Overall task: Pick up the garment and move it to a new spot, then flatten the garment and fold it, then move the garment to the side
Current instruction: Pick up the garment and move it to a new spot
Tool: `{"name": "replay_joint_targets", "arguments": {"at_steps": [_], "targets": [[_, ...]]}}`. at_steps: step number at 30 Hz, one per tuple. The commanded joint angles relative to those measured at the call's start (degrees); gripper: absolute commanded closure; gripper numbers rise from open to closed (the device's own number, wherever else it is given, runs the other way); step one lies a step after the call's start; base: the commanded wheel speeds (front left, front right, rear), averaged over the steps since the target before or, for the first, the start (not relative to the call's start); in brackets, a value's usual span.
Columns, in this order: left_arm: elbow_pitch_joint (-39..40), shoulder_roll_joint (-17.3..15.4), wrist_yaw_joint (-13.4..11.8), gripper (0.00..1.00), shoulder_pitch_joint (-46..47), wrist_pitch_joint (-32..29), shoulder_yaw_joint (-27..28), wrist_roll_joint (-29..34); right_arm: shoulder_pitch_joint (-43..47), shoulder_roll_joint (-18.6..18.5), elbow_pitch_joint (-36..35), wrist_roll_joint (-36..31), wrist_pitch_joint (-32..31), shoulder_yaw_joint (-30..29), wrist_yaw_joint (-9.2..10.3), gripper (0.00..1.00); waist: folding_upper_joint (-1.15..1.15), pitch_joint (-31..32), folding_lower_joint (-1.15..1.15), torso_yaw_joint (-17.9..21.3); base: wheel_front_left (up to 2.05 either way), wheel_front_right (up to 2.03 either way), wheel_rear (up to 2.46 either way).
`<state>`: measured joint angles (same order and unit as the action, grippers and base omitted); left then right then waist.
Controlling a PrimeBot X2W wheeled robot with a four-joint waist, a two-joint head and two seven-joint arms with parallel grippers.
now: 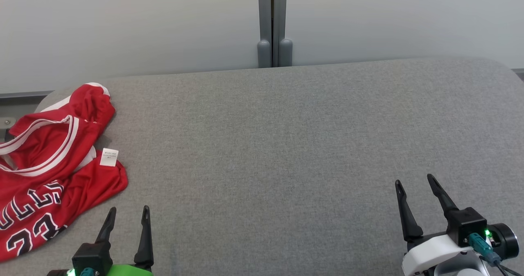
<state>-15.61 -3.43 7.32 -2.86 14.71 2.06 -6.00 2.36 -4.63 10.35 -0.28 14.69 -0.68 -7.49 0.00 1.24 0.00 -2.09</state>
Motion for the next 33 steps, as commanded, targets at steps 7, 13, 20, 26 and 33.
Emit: {"name": "replay_joint_targets", "arguments": {"at_steps": [7,13,20,26,33], "targets": [[-0.43,-0.37,0.22,0.0,-0.55,0.54,-0.13,0.79,0.86,-0.02,0.58,-0.9,0.56,-0.11,0.0,0.0,0.0,-0.09,0.0,0.2,0.0,0.0,0.0],[-0.74,-0.31,0.23,0.0,-0.19,0.54,-0.39,-0.28,0.99,0.0,0.65,-0.74,0.56,-0.23,0.0,0.0,0.0,-0.23,0.0,0.13,0.0,0.0,0.0],[-1.2,-0.38,0.22,0.0,0.82,0.53,-1.32,-0.85,0.82,-0.04,0.28,-0.94,0.56,-0.05,0.0,0.0,0.0,-0.52,0.0,-2.0,0.0,0.0,0.0],[-1.99,-0.21,0.16,0.0,1.34,0.53,-2.65,-0.76,2.1,0.28,0.57,-0.53,0.55,-0.14,0.0,0.0,0.0,0.03,0.0,-9.71,0.0,0.0,0.0],[-2.24,-0.85,0.1,0.0,-0.87,0.53,-0.83,-0.56,0.47,0.88,1.76,0.05,0.55,2.51,0.01,0.0,0.0,1.07,0.0,-19.67,0.0,0.0,0.0]]}}
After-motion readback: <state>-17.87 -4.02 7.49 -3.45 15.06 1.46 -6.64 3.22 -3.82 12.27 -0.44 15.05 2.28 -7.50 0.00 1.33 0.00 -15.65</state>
